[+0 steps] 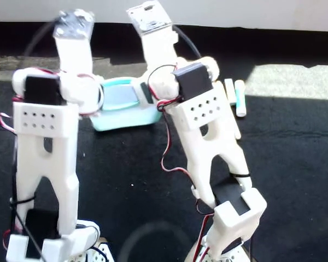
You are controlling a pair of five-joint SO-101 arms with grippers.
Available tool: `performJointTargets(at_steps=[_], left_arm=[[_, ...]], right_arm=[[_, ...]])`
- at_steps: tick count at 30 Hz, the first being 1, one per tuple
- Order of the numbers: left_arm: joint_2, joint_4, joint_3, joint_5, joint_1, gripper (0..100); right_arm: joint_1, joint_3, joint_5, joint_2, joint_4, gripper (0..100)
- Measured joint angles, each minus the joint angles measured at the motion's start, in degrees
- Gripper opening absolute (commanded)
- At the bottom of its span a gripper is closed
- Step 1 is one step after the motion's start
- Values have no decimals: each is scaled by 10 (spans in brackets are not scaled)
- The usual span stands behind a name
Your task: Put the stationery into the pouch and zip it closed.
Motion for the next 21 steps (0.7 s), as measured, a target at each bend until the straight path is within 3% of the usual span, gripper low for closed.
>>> performJointTargets(at_steps=[14,21], left_arm=[[-62,-112,150,22,10,9],[-62,-158,180,22,13,9]], right_arm=[[-19,-32,1,-29,25,162],[-62,-24,11,-138,25,375]])
